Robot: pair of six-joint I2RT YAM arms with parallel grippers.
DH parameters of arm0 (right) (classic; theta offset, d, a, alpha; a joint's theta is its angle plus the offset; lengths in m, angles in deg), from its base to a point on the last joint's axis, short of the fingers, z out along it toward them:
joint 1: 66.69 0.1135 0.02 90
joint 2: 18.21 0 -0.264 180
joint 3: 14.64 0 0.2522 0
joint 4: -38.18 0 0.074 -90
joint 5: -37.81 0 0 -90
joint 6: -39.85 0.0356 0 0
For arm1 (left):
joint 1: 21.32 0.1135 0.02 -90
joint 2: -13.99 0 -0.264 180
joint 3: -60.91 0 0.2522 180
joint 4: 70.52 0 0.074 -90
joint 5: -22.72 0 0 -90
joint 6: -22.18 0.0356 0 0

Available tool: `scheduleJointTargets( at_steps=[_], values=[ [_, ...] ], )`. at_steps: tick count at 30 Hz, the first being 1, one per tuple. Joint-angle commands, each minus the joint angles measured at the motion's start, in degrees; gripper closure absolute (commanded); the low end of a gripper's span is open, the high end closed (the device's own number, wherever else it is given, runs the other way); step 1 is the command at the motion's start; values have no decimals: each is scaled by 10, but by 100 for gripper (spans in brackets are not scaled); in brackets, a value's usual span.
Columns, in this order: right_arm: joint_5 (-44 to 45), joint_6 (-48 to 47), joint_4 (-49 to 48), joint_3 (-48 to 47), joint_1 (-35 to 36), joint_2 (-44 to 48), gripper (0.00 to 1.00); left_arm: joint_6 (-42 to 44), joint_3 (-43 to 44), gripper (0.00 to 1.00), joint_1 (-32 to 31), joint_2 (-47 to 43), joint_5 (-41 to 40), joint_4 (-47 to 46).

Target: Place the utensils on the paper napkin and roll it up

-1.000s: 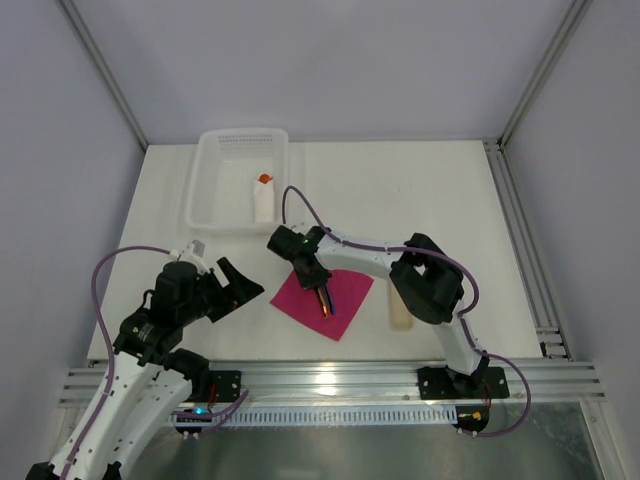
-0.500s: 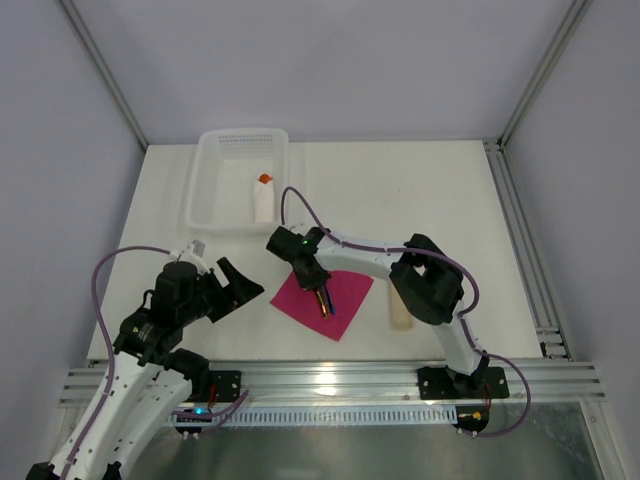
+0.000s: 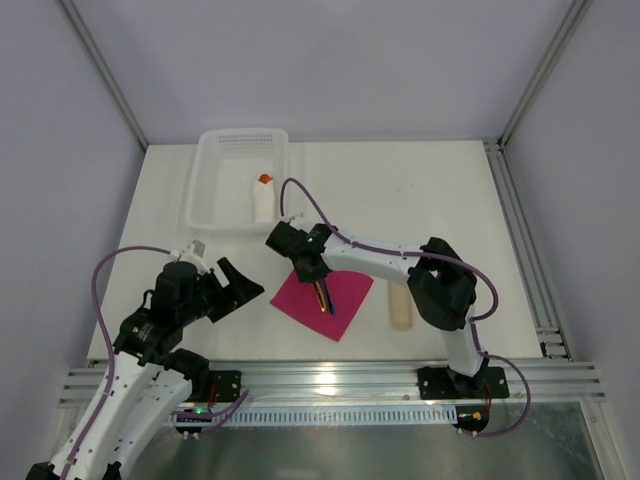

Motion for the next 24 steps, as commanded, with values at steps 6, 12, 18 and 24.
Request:
scheduleJointTargets(
  at_steps=[6,12,18,24],
  values=[
    [15,4,-8,-17,-2,13,83,0,-3,18,3,-6,12,-16],
    [8,4,-11,-26,-2,-16,83,1,-2,18,3,-8,10,-14],
    [8,3,-13,-31,-2,-37,83,2,-3,18,3,-5,11,-16],
    [8,5,-14,-36,-3,-47,83,1,-2,18,3,-6,11,-15]
  ],
)
